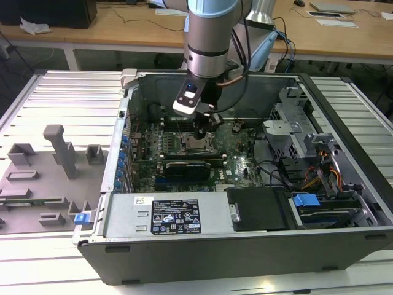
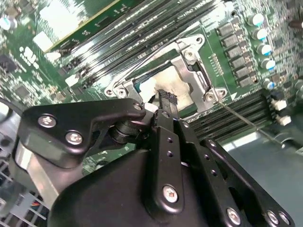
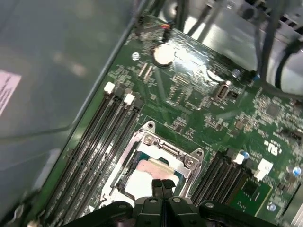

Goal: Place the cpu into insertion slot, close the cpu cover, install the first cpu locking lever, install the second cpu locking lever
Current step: 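Close the cpu cover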

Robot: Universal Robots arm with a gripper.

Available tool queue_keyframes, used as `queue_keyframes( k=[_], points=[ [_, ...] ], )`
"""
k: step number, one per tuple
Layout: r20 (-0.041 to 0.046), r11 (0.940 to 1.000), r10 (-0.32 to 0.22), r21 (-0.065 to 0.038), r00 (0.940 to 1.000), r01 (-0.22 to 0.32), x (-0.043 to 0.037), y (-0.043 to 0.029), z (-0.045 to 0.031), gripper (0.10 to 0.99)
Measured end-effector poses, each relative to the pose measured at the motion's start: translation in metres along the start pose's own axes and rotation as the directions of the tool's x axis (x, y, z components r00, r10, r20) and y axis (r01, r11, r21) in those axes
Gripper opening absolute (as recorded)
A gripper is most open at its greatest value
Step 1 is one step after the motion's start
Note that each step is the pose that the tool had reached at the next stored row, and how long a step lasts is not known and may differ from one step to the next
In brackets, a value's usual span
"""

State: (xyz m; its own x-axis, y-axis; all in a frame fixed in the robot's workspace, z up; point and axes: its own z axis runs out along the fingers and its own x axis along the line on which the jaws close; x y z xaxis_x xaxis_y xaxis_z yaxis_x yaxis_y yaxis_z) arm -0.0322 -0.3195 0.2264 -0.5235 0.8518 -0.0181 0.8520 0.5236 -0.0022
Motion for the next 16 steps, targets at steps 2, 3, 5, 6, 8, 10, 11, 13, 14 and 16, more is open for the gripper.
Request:
queue_keyframes(
  k=[2,3,5,6,8,10,11,13,14,16],
  points=[
    [0.0005,0.9993,-0.037,-0.001,0.9993,0.037,0.0,0.0,0.0,0.106],
    [0.0007,0.9985,-0.054,-0.001,0.9985,0.054,0.0,0.0,0.0,0.106],
    [0.0012,0.9953,-0.097,-0.001,0.9953,0.097,0.0,0.0,0.0,0.106],
    [0.0015,0.9924,-0.123,-0.001,0.9924,0.123,0.0,0.0,0.0,0.106],
    [0.002,0.9858,-0.168,-0.002,0.9858,0.168,0.0,0.0,0.0001,0.106],
    [0.0026,0.976,-0.218,-0.003,0.976,0.218,0.0,0.0,0.0001,0.106],
    [0.0027,0.9718,-0.236,-0.003,0.9718,0.236,0.0,0.0,0.0001,0.106],
    [0.0031,0.9604,-0.279,-0.004,0.9604,0.279,0.0,0.0,0.0001,0.106],
    [0.0032,0.9546,-0.298,-0.004,0.9546,0.298,0.0,0.0,0.0002,0.106],
    [0.0035,0.9409,-0.339,-0.005,0.9409,0.339,0.0,0.0,0.0002,0.106]
  ],
)
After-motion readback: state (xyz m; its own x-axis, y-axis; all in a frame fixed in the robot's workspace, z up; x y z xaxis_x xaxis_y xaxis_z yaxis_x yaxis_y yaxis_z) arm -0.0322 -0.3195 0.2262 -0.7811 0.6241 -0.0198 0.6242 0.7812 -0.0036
